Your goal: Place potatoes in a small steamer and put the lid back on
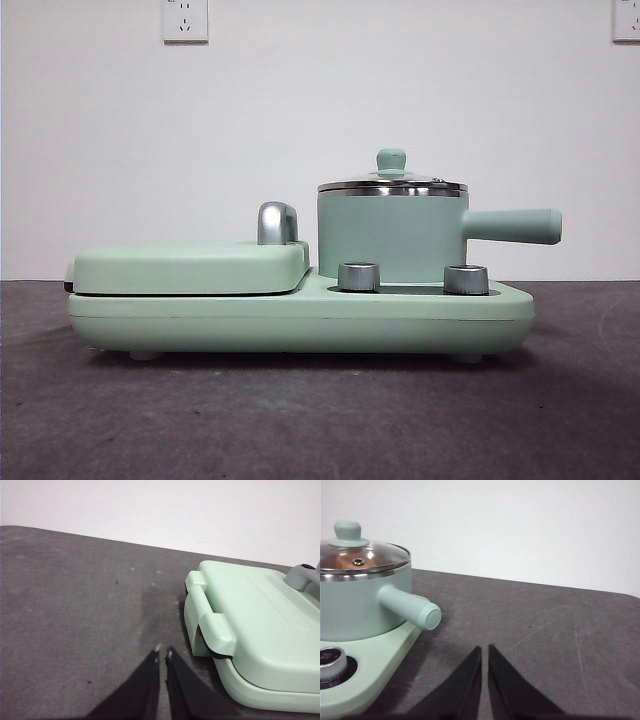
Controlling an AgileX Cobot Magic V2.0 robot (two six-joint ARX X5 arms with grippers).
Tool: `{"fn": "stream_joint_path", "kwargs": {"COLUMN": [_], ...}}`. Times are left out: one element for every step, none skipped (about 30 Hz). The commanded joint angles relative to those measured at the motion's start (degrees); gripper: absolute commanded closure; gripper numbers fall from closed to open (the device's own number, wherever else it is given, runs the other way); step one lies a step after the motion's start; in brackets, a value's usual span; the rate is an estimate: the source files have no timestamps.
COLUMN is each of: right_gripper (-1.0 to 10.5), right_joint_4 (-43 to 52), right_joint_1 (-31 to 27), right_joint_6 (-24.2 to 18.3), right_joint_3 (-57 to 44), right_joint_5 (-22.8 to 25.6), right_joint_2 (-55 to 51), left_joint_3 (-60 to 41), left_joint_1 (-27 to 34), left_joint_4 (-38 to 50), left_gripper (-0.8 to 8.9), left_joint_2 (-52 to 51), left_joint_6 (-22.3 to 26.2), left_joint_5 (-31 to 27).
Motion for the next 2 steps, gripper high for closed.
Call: {"fn": "stream_joint_path", "kwargs": {"right_gripper": [9.3,9.3], "right_joint_4": [0.6,0.6], "right_joint_1": [0.1,0.1], "right_joint_6": [0.6,0.6], "right_joint_3": [-0.2,-0.2], "right_joint_5": [0.0,0.0], "right_joint_2": [0.0,0.0], "left_joint_3": [-1.1,-1.1], "left_joint_1": [0.0,0.0], "left_joint_4": [0.7,0.7], "left_gripper": [7.94,7.94], "left_joint_2": [0.0,0.0], "left_joint_6": [0.0,0.0], "left_joint_5": [0.1,0.1]}}
